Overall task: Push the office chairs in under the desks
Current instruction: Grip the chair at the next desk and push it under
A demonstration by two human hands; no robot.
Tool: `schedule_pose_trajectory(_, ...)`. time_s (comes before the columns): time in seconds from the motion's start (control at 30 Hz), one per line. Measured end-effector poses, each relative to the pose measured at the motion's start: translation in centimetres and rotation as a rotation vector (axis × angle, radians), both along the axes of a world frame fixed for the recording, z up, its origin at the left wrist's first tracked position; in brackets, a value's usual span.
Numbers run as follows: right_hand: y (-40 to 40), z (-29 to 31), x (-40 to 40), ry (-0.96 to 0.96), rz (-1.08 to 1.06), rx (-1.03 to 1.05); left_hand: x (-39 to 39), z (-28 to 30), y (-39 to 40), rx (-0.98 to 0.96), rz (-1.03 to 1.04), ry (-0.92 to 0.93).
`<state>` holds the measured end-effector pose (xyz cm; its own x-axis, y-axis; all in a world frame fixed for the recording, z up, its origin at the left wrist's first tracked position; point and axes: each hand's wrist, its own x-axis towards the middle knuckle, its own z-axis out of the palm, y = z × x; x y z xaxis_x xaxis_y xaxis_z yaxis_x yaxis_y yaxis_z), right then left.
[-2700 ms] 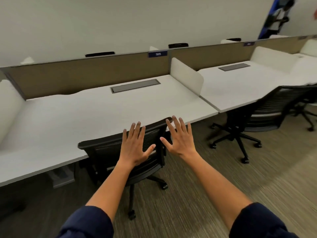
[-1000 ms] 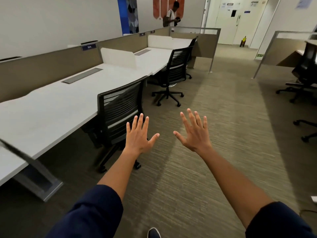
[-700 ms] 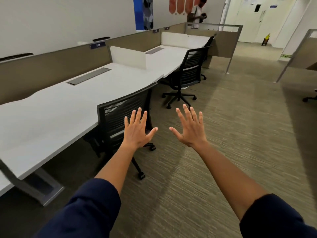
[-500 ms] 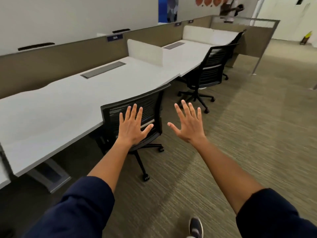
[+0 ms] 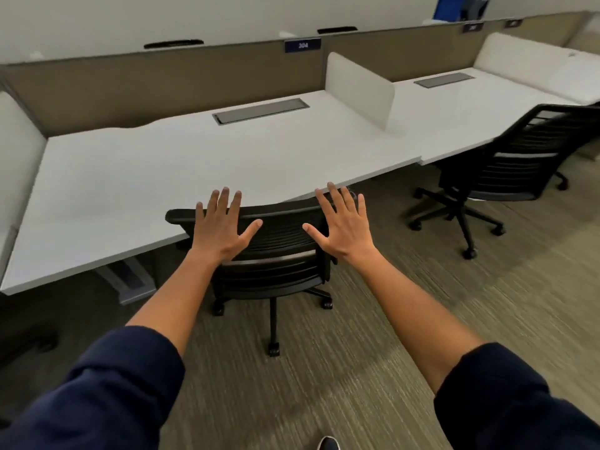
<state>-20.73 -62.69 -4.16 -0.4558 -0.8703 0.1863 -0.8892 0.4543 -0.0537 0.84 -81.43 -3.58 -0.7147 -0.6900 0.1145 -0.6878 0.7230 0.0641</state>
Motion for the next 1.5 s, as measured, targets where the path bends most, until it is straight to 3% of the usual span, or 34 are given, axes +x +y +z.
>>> schedule_pose_trajectory(0.2, -3.0, -0.4, -4.5, -0.004, 0.089, 0.030, -1.6, 0.1, -1.8, -0.041, 0.137, -0.029)
schedule_pose_trajectory(0.43, -6.2, 0.6, -4.1, 0.018, 0.215, 0.030, -1.8, 0.1, 0.4, -0.057, 0.192, -0.060)
schedule_pose_trajectory(1.0, 0.5, -0.2, -7.7, 0.043, 0.272, -0.062, -2.2, 0.4, 9.4, -0.008, 0.211, 0.105)
schedule_pose_trajectory(1.5, -4.5, 0.8, -12.4, 0.087, 0.296, -0.138, -6.4, 0.6, 6.6, -0.141, 0.338, 0.159)
